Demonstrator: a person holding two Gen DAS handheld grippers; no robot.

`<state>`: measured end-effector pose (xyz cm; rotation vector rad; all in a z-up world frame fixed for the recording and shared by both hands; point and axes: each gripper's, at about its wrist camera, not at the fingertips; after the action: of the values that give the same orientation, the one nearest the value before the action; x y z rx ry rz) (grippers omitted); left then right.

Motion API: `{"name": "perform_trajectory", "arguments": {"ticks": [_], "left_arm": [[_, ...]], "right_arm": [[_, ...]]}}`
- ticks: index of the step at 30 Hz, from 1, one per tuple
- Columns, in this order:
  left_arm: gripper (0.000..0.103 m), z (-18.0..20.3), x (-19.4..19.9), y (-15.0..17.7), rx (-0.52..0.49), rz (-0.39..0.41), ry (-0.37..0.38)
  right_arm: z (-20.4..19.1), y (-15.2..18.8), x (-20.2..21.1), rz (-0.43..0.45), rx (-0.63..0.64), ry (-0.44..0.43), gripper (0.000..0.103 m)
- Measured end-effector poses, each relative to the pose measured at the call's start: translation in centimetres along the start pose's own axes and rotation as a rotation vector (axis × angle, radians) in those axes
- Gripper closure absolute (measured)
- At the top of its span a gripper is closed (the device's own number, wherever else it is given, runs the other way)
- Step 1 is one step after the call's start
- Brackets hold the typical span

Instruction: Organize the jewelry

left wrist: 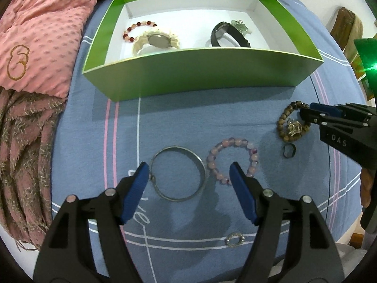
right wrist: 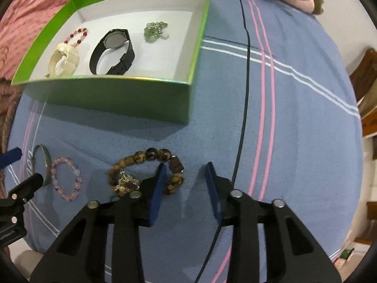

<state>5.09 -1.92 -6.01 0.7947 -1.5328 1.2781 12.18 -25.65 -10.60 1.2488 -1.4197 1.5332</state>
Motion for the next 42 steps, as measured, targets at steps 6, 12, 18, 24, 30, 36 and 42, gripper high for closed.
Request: {"name": "perform_trajectory", "arguments": {"ticks": [6,12,18,24,30,36,42], "left_arm": [[0.031,1.1,-0.5,-1.2,-0.037,0.036,0.045],[0.033,1.8,-1.5,-1.6,-0.067,0.024,0.061],[0.05,1.8,-2.9,-1.8,-0.085,-0.013,0.071],[0.05,2.4,-3.3,-1.6,-0.122,-0.004,0.045],[0.08,2.5,-3.3,-1.6,-0.142,0.031,-0.02],[0.101,-0.8,-2.7,-1.7,-0.031,0.028,0.02],[0.101,-1.8,-1.5,-1.9,-0.011,0.059,0.032]], "right_arm": [[-1.8,0.8,0.5,0.005,0.08,0.013,0.09],[-2.3,1.9,1.6,-0.001,0.074,0.013,0.092],[-1.7,2.4,3.6,0.029,0.037,0.0,0.092],[-0.7,2.4,6.5,0.08,-0.003,-0.011,0.092],[-0.2,2.3,6.5,0.083,-0.012,-0.025,0.092],[-0.4,2.5,6.3,0.079,-0.013,-0.041,0.092],[-0.8,2.7,6.3,0.078,-0.006,-0.051,0.092]]}}
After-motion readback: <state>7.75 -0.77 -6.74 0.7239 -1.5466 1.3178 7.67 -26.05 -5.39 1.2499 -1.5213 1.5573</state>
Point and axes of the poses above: each gripper's, at about its wrist camera, not at the fingertips, and x roughly against the way its jaws point, z to its right, y to its underside, and after that the axes turned 6 degrees about z, right-handed
